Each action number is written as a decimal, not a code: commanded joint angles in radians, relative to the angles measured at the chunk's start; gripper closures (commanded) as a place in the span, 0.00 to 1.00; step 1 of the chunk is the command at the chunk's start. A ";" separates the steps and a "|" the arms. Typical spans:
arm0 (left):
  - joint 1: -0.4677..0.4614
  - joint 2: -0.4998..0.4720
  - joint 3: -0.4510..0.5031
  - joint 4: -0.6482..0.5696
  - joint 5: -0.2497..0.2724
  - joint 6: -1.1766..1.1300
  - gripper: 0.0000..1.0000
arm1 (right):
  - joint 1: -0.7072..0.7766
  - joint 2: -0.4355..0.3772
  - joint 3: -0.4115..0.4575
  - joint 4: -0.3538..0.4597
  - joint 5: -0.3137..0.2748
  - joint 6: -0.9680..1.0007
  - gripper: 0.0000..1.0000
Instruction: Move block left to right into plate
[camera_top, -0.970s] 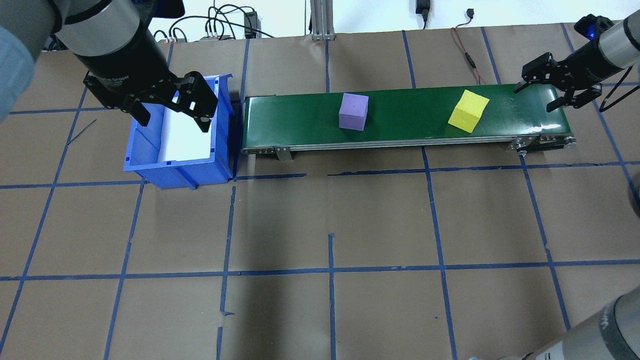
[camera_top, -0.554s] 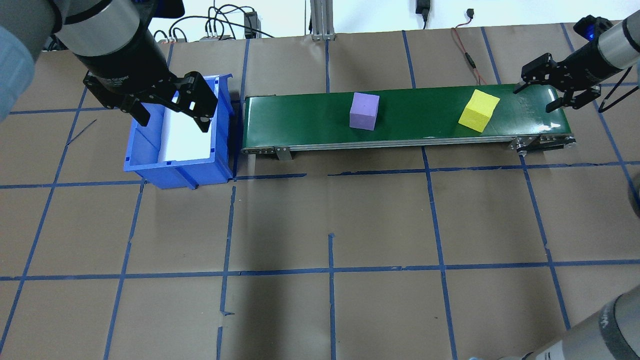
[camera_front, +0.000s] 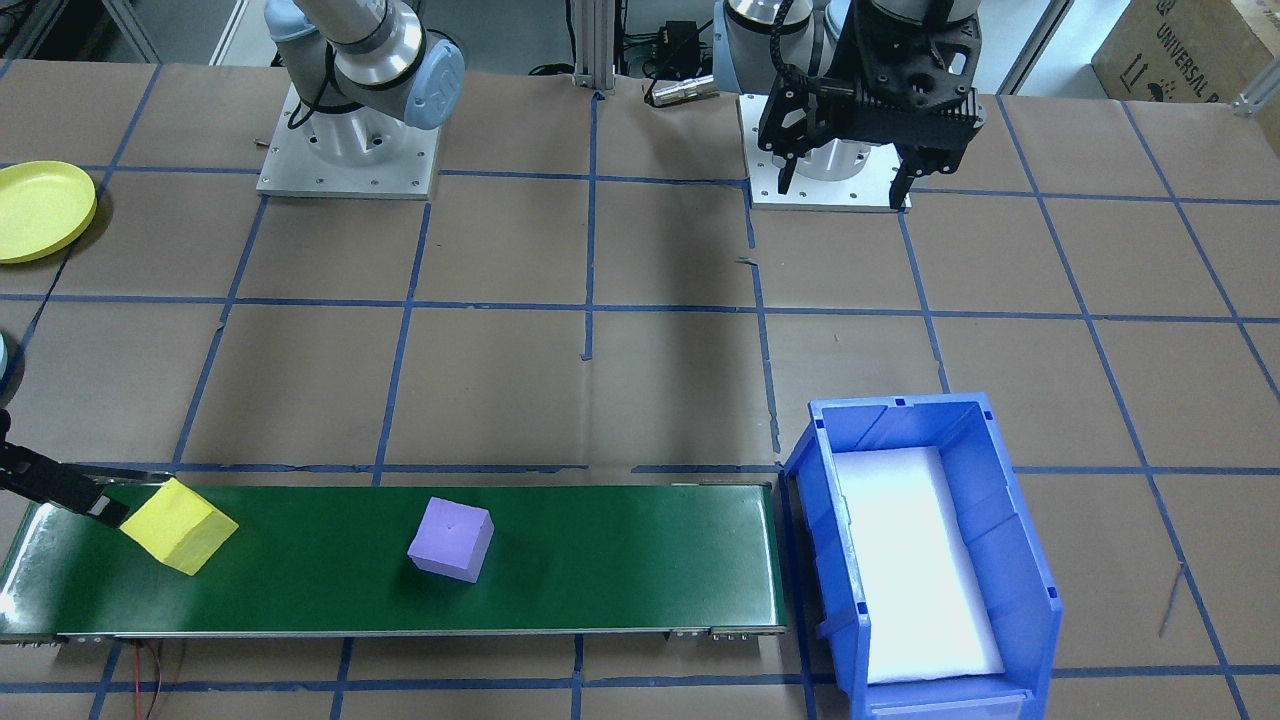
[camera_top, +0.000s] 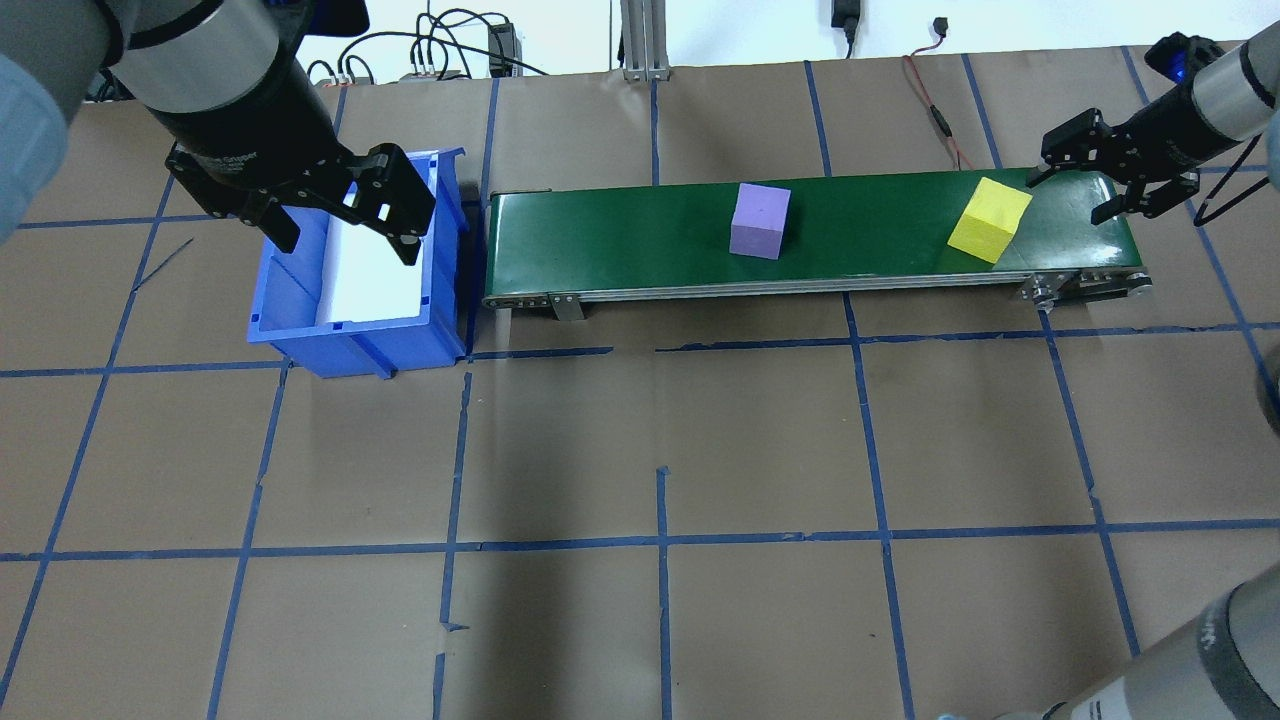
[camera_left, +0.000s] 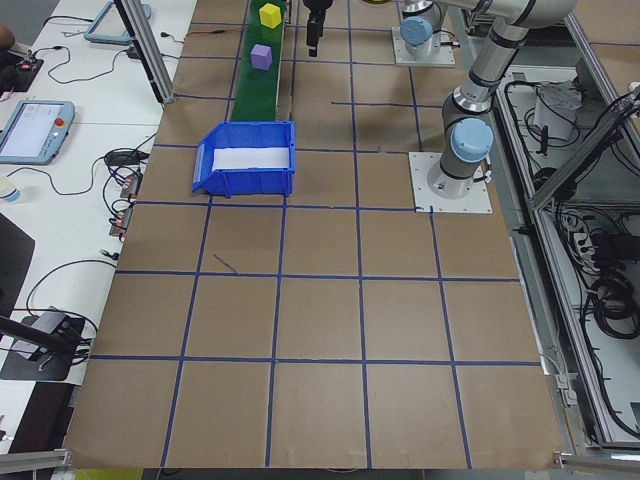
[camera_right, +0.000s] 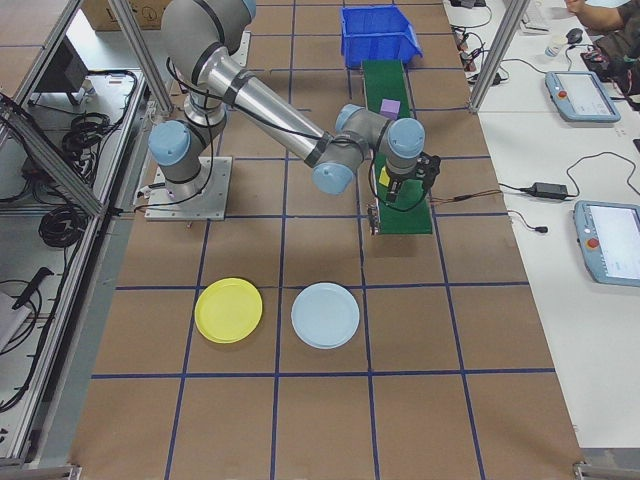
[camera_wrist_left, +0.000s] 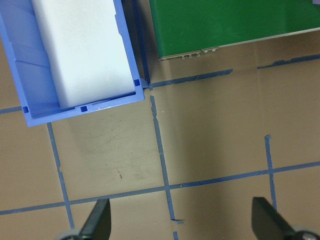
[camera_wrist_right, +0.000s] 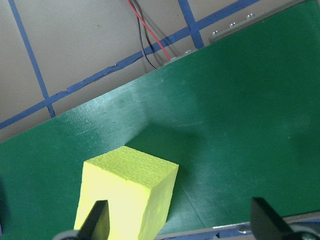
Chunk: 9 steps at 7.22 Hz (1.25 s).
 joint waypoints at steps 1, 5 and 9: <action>0.000 0.007 -0.009 0.000 0.000 0.000 0.00 | 0.000 0.003 0.002 -0.026 -0.002 0.024 0.00; 0.000 0.012 -0.015 -0.002 0.000 0.000 0.00 | 0.000 0.038 -0.007 -0.072 -0.006 0.058 0.00; -0.002 0.012 -0.015 -0.006 0.000 0.000 0.00 | 0.000 0.083 -0.007 -0.170 -0.106 0.057 0.65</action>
